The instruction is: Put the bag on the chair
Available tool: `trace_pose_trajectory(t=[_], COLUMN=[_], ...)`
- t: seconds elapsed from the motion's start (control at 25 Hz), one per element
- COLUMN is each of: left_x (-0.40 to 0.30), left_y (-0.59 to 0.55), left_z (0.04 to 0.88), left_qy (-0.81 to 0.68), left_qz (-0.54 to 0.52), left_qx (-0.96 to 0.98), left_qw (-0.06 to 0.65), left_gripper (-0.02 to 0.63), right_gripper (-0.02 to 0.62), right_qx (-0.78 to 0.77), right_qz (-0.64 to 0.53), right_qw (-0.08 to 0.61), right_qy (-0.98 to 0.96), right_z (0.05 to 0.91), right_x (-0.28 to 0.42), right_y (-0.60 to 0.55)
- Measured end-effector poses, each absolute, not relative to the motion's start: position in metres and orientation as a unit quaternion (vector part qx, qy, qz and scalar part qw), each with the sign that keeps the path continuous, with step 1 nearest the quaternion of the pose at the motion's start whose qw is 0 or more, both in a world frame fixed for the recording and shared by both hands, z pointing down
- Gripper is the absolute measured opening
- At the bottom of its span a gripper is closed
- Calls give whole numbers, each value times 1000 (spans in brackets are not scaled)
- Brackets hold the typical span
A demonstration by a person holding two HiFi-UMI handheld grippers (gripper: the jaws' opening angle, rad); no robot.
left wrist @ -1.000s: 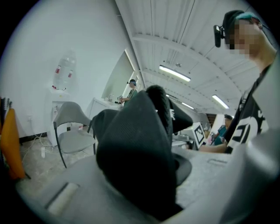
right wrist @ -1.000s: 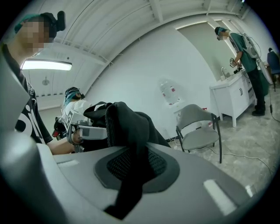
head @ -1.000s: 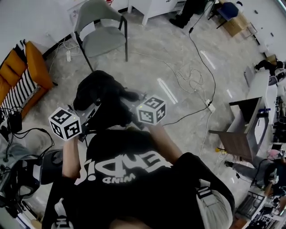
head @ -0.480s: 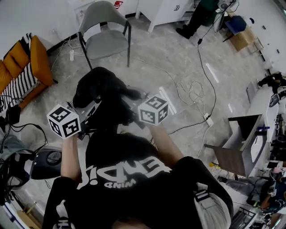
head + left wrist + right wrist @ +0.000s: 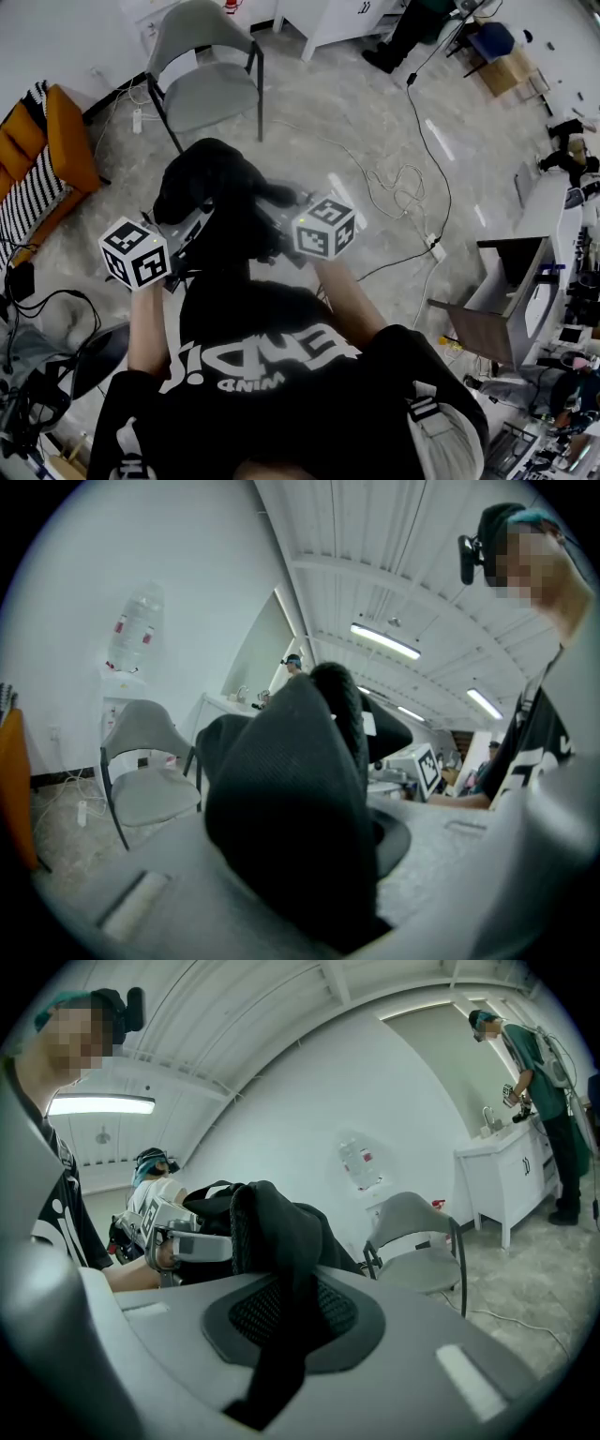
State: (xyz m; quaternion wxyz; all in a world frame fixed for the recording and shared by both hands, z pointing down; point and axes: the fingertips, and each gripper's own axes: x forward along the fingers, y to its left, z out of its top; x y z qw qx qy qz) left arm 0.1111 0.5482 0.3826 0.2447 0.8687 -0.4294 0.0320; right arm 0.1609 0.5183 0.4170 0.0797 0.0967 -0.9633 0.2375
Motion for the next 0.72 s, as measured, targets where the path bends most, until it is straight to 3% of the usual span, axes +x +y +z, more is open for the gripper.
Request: trace_pose_trajectory(t=[0.72], left_x=[28], left_y=[322], left_z=[368], left_qy=[-382], left_qz=[47], left_qx=[887], left_qw=[255], left_gripper=[72], right_gripper=[41], right_qx=[138], right_qz=[254], right_qw=[60], right_qy=[-956], right_z=[404], right_x=[79], right_y=[299])
